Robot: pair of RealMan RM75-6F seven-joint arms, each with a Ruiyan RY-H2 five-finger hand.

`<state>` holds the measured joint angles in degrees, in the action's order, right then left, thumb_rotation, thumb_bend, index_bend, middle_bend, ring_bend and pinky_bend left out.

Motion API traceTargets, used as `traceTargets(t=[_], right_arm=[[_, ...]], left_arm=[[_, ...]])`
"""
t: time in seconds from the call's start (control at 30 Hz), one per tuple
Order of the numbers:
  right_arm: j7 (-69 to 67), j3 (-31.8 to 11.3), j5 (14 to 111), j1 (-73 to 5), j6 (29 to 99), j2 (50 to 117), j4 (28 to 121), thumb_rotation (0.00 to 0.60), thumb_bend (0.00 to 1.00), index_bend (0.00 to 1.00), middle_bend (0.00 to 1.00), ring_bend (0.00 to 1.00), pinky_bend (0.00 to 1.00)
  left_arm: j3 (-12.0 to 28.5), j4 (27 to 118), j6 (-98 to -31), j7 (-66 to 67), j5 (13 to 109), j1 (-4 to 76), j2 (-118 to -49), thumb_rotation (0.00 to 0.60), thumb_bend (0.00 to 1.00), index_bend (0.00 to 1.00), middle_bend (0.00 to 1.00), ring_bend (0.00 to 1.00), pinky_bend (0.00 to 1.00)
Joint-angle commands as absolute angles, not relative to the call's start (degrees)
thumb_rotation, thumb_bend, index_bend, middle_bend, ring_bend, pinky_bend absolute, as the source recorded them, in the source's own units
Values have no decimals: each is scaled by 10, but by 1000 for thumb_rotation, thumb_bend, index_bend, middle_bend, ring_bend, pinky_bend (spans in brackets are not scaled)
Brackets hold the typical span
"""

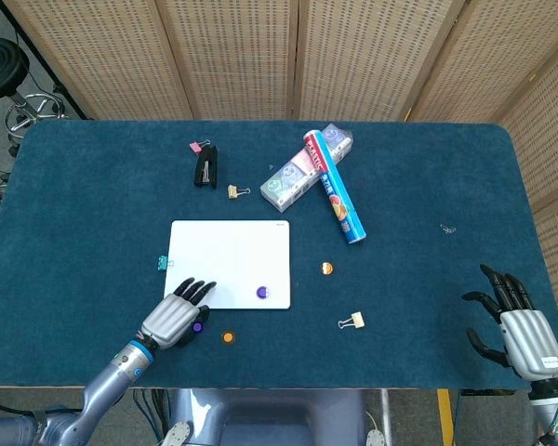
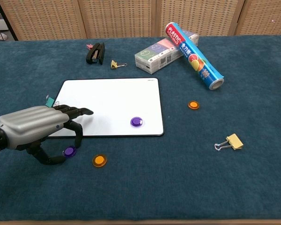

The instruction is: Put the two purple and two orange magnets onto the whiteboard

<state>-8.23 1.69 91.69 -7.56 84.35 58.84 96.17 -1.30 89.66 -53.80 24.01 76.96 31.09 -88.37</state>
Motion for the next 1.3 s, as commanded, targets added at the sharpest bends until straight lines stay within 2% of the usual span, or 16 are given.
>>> traceTargets(t=[0.03,0.17,0.67,1.0,1.3], right_arm=[[-83,15,917,-75,843,588,962,600,408,312,0,0,0],[-84,14,918,-74,843,587,962,600,408,313,0,0,0],[-81,11,917,-72,834,587,963,600,408,329,0,0,0],[-86,8,912,-70,829,585,963,600,408,354,0,0,0],[-101,3,908,-69,827,581,960,600,408,366,0,0,0]], left_arm=[[-14,895,-540,241,769,311,-885,600,270,501,0,0,0],[-14,895,-541,240,767,311,-884,600,272,529,0,0,0],[-1,915,-548,228,763,320,-872,600,272,535,0,0,0],[48,936,-534,242,712,353,-866,600,272,535,0,0,0],[86,896,-510,277,626,397,-904,600,272,535,0,0,0]])
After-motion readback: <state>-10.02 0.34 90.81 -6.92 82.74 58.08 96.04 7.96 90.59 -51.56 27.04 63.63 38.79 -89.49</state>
